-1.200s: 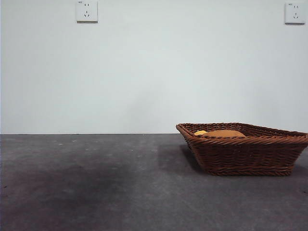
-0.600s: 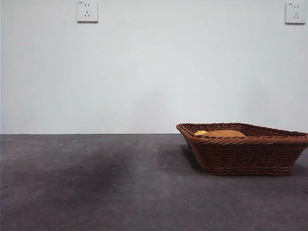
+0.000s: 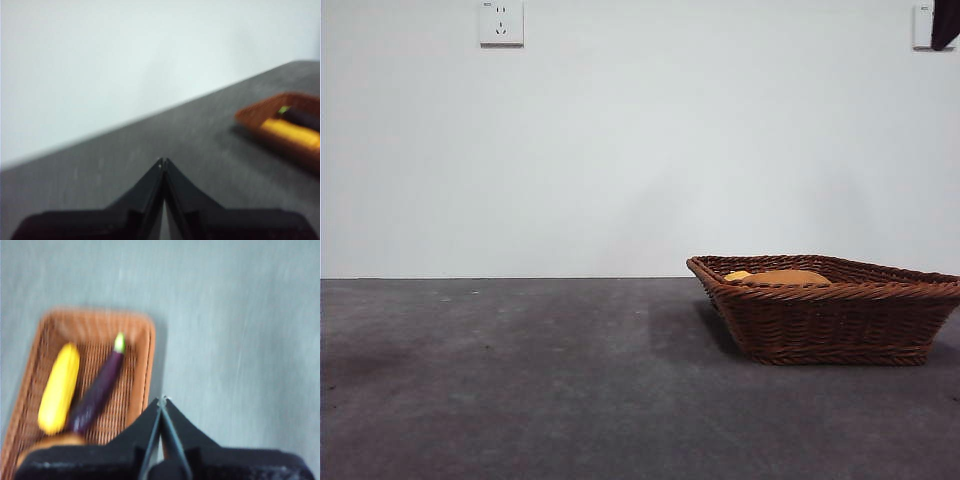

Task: Help me put the vegetables on the table into the basket

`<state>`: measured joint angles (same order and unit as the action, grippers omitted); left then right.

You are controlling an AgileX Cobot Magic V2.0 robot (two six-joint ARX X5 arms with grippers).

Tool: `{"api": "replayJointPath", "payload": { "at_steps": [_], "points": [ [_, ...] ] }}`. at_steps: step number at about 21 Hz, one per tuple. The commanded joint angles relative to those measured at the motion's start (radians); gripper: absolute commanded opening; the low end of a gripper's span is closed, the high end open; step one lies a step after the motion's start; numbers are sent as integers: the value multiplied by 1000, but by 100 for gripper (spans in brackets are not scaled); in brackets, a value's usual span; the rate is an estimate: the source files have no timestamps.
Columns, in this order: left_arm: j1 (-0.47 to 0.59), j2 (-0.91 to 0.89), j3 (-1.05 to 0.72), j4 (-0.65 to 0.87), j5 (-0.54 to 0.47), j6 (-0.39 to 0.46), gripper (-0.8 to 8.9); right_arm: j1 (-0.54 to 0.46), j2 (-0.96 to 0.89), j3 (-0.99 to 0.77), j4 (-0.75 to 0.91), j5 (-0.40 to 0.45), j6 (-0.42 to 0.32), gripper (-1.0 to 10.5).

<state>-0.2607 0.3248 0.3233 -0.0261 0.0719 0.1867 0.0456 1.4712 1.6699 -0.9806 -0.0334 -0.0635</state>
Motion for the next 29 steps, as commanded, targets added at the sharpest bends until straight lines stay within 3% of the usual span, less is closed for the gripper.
{"api": "replayJointPath", "payload": {
  "at_steps": [1,8,13,16,29],
  "points": [
    [60,-66,-113,32,7,-108,-3,0,12,-5,73,1,10,1],
    [165,-182,-304,71,6,-114,-4,0,13,-5,173,1,10,1],
    [242,-302,-316,-138,6,-117,-3,0,13,-5,173,1,10,1],
    [274,-321,-316,-144,6,-126,-3,0,13,-5,171,0,10,1],
    [289,-320,-316,-137,7,-149,-3,0,13,-5,172,1,10,1]
  ]
}}
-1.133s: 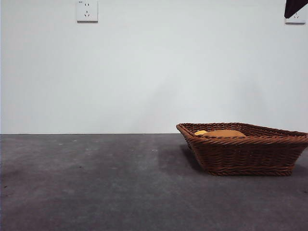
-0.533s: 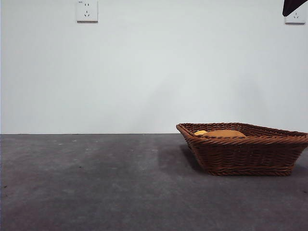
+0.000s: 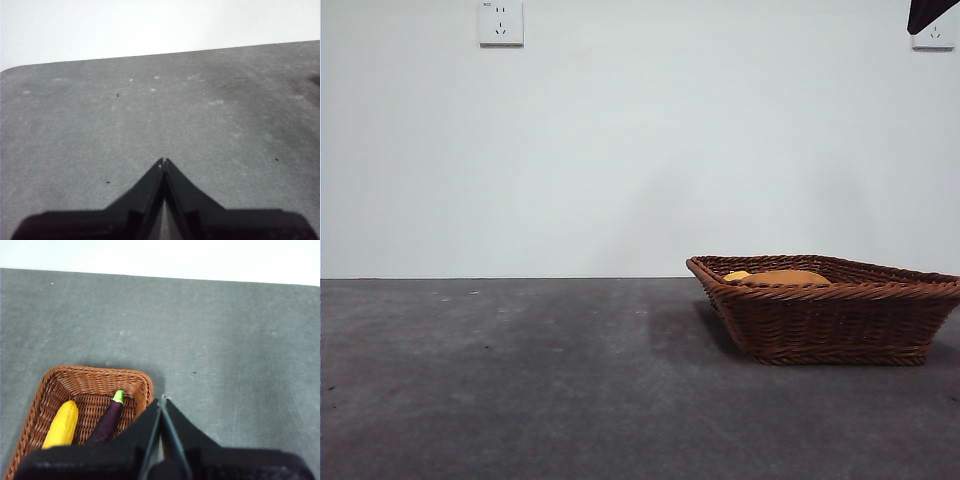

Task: Help me put the vegetables on the table into the basket

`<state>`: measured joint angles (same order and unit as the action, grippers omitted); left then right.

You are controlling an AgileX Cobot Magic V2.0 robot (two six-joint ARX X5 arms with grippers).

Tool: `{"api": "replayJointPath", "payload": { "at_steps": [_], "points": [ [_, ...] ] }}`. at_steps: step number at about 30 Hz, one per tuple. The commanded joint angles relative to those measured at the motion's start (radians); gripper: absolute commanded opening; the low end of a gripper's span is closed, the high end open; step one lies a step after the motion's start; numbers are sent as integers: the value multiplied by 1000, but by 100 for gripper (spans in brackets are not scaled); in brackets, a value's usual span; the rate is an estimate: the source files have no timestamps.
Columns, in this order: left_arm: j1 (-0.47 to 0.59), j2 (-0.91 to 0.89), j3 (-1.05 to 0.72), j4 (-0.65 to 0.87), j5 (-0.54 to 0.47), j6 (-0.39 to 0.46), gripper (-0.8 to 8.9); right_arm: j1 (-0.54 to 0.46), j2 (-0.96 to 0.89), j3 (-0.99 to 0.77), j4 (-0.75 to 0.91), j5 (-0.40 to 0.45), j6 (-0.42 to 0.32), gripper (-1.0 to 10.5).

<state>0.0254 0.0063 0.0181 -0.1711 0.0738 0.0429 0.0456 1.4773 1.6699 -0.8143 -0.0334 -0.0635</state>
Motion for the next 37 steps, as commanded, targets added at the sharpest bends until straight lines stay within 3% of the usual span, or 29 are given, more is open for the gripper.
{"api": "replayJointPath", "payload": {
  "at_steps": [1,10,18,27,32,37],
  "points": [
    [3,-1,-11,8,5,-5,-3,0,6,-5,6,1,10,1],
    [3,14,-11,8,5,-5,-3,-24,5,-6,2,13,10,1],
    [3,16,-11,8,5,-5,-3,-40,-308,-52,10,53,10,1],
    [3,16,-11,8,5,-5,-3,-41,-881,-707,421,55,10,1],
    [3,18,-11,8,5,-5,-3,-45,-1151,-1048,538,163,10,1],
    [3,21,-11,8,5,-5,-3,-61,-1314,-1345,658,101,62,1]
  ]
}}
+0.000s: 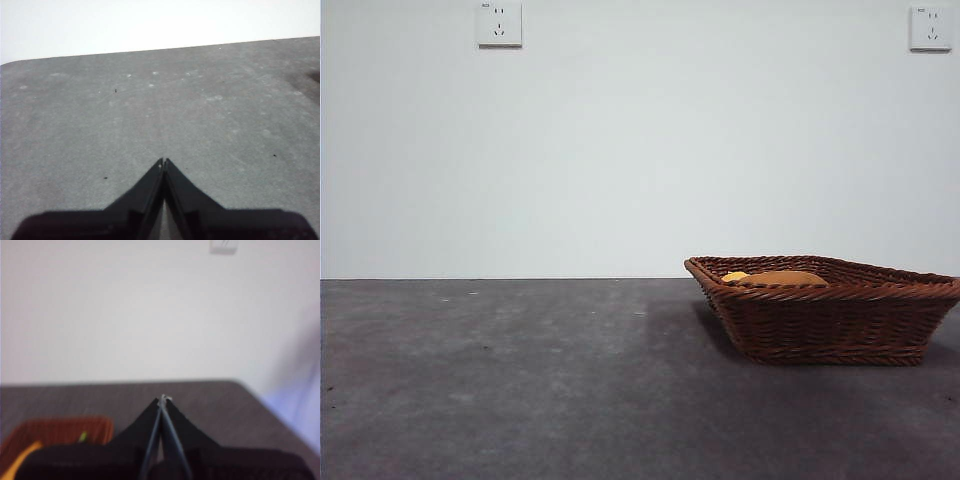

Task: Help me put the vegetables on the table into the basket

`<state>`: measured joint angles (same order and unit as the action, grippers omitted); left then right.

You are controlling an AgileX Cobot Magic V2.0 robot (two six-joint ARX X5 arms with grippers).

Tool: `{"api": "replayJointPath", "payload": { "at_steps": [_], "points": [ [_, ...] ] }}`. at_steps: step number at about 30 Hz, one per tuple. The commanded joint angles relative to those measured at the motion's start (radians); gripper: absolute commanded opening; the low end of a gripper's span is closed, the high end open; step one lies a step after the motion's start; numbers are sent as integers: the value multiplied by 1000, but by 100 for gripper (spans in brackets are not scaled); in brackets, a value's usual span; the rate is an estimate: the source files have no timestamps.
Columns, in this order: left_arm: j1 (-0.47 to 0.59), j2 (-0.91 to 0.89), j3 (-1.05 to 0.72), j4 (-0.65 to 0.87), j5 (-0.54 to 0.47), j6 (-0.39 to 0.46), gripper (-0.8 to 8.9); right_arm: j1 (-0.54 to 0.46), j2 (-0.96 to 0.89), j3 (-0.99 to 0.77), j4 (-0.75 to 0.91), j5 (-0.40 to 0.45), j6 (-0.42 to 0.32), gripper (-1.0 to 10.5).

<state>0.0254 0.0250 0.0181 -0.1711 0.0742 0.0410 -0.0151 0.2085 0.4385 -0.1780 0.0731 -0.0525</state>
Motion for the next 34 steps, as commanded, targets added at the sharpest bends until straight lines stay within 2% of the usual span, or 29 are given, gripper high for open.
{"api": "replayJointPath", "payload": {
  "at_steps": [1,10,21,34],
  "points": [
    [3,3,-11,8,5,-3,-3,0,-68,-154,20,-2,66,1],
    [3,11,-11,8,5,-3,-3,0,-198,-392,-103,-32,79,1],
    [3,31,-10,7,5,-3,-3,0,-200,-425,0,-30,75,1],
    [3,36,-10,7,5,-3,-3,0,-200,-425,-3,-29,75,1]
  ]
}}
